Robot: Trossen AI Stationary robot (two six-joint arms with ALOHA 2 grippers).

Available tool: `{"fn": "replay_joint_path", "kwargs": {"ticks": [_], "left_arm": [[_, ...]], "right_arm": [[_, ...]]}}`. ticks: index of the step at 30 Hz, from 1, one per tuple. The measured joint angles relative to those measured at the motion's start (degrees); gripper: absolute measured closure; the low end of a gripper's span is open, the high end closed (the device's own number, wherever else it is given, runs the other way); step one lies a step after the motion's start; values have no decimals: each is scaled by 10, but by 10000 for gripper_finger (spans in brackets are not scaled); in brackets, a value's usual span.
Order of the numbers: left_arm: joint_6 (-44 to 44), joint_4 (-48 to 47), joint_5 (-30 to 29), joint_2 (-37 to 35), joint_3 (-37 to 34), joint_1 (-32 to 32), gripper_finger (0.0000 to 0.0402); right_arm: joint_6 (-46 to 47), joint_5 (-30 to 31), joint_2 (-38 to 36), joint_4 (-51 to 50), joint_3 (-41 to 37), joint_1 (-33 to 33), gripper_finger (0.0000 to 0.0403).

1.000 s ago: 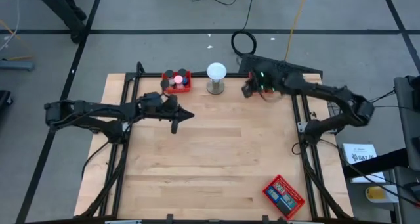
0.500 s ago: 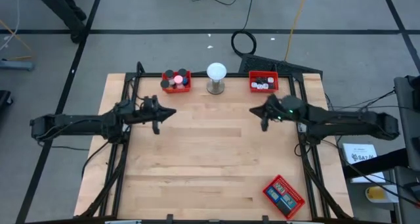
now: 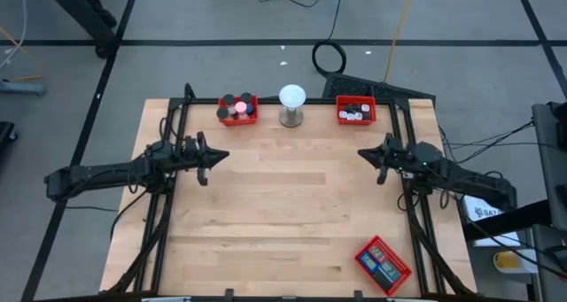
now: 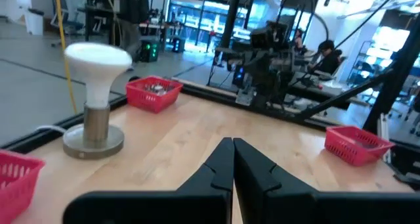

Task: Pick & Place Office items
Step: Return to Home Position

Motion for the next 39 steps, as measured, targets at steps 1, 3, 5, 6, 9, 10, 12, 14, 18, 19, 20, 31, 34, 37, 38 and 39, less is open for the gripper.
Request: {"fn": "replay_joint_path", "kwargs": {"ticks": [1, 3, 5, 6, 9, 10, 12, 14, 18, 19, 20, 31, 34, 37, 38, 39], "left_arm": [[3, -15, 4, -12, 0, 4, 399], [7, -37, 16, -38, 0, 12, 400], [8, -61, 24, -69, 0, 23, 398], [13, -73, 26, -84, 0, 29, 398], [22, -133, 39, -140, 1, 50, 400], [21, -156, 40, -160, 1, 56, 399], [24, -191, 51, -202, 0, 67, 398], [41, -194, 69, -220, 1, 74, 400], [62, -203, 53, -215, 0, 77, 398], [64, -205, 46, -206, 0, 77, 399], [64, -205, 39, -200, 0, 77, 400], [-41, -197, 38, -199, -1, 77, 377], [-41, -197, 38, -199, -1, 77, 380], [-41, -196, 38, -199, -1, 77, 387], [-41, -197, 38, -199, -1, 77, 390], [-41, -196, 38, -199, -1, 77, 393]], "right_arm": [[-2, 0, -23, -16, 0, 0, 401], [-13, -16, -21, -28, 10, 0, 402], [-27, -33, -16, -60, 17, 0, 402], [-22, -34, -19, -70, 18, 0, 402], [-11, -31, -20, -96, 16, 0, 402], [-11, -31, -19, -95, 16, 0, 402], [-11, -29, -21, -69, 9, 0, 402], [-11, -28, -20, -35, -1, 0, 402], [-3, -11, -20, 26, -34, 0, 402], [6, 1, -20, 37, -41, 0, 402], [13, 5, -19, 40, -48, 0, 402], [-26, 30, 0, 76, -75, 0, 401], [-26, 30, 0, 76, -76, 0, 401], [-26, 30, 1, 76, -76, 0, 401], [-26, 30, 0, 77, -76, 0, 401], [-26, 30, 0, 76, -76, 0, 401]]}}
